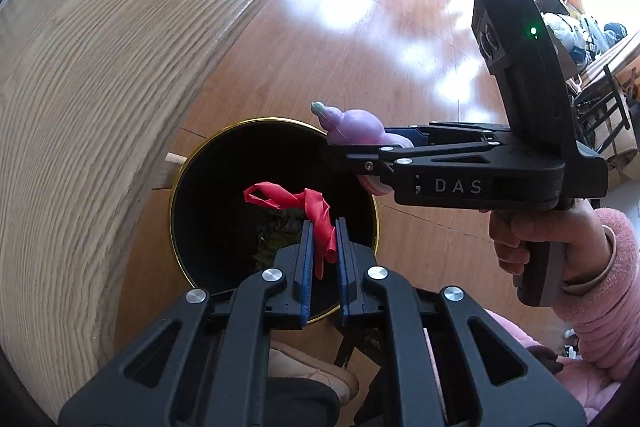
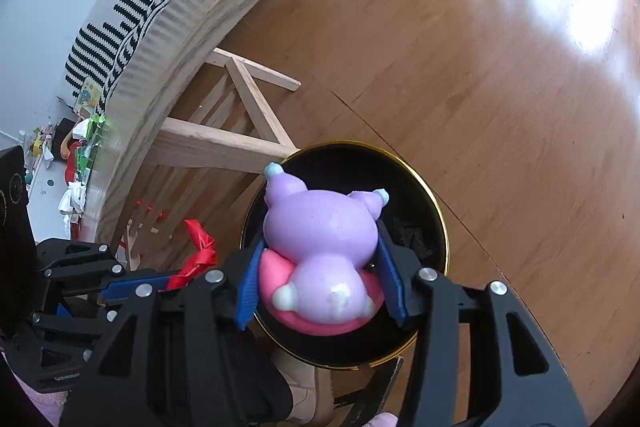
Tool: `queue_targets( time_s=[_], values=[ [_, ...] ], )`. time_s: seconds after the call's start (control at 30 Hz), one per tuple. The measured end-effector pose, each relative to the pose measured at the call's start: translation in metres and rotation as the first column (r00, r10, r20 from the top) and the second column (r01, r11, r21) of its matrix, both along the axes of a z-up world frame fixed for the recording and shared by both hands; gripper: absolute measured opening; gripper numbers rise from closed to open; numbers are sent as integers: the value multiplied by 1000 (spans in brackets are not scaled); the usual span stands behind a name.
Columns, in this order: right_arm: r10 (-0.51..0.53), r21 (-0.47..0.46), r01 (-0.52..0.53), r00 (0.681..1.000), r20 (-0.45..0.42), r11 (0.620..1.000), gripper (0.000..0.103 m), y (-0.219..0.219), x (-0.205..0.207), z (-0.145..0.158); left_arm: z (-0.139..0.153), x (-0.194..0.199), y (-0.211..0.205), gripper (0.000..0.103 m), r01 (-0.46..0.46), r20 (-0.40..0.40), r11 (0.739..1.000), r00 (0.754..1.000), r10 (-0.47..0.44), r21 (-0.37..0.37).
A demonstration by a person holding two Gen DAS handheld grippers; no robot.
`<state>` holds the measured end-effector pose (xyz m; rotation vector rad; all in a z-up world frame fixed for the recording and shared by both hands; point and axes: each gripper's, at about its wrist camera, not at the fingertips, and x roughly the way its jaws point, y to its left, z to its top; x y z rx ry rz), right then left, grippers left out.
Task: Collect trash
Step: 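Carry the ribbon and toy to the black bin and open both grippers, then grasp the white tissue with the right gripper while the left grasps a snack wrapper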
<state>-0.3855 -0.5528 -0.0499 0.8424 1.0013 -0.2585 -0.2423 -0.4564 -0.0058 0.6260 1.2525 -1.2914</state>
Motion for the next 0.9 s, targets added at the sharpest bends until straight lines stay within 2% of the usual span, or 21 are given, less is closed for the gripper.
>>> queue_targets(
  time_s=[0.1,0.13,0.17,0.2,0.27,0.33,0.43,0.5,0.53,0.57,0.6,0.67,0.73,0.77,0.83,0.87,0.9],
  values=[
    [6,6,-6,1000,-20,1000,60,0,1,1,-2,3,0,13,-16,-7,1000,1000,16,3],
    [-1,14,2,1000,-25,1000,73,-1,0,2,-2,2,-1,31,-23,-9,1000,1000,23,13],
    [-21,24,21,999,-26,999,83,-5,-2,5,-3,2,-1,68,-33,-14,999,999,33,19],
    [-38,28,38,999,-15,999,86,-8,-5,8,-2,1,0,82,-41,-15,999,999,41,9],
    [-64,32,64,998,-2,997,90,-13,-9,14,4,-3,2,84,-32,-17,999,999,31,-29],
    [-105,15,105,994,9,994,91,-19,-14,24,11,-6,3,84,-19,27,998,999,20,-57],
    [-156,-120,152,988,-24,981,96,-19,-17,43,39,-7,13,84,-21,114,988,993,39,-153],
    [-173,-223,164,985,-25,961,96,-15,-16,58,75,1,28,89,-45,143,960,986,88,-275],
    [-184,-261,173,983,-15,950,96,-13,-15,64,88,5,36,94,-66,158,947,980,121,-313],
    [-192,-290,183,981,-5,940,96,-11,-15,69,111,15,54,95,-102,181,920,967,181,-379],
    [-200,-323,193,980,11,927,96,-7,-13,76,123,21,67,96,-118,193,906,958,211,-407],
    [-187,-358,187,982,35,915,96,2,-3,88,147,43,106,97,-169,242,876,922,302,-451],
    [-147,-359,157,988,55,920,96,12,9,95,158,69,153,97,-256,292,849,860,419,-462],
    [-119,-349,137,990,70,927,96,19,16,98,160,88,187,97,-325,316,823,808,498,-465],
    [-51,-316,82,993,106,945,96,36,35,105,155,118,241,97,-431,340,773,720,605,-465],
    [-6,-307,43,993,119,951,96,48,48,110,147,140,279,97,-519,369,732,638,676,-442],
    [27,-311,13,992,125,950,96,58,57,115,142,155,307,97,-583,397,693,569,721,-423]
  ],
)
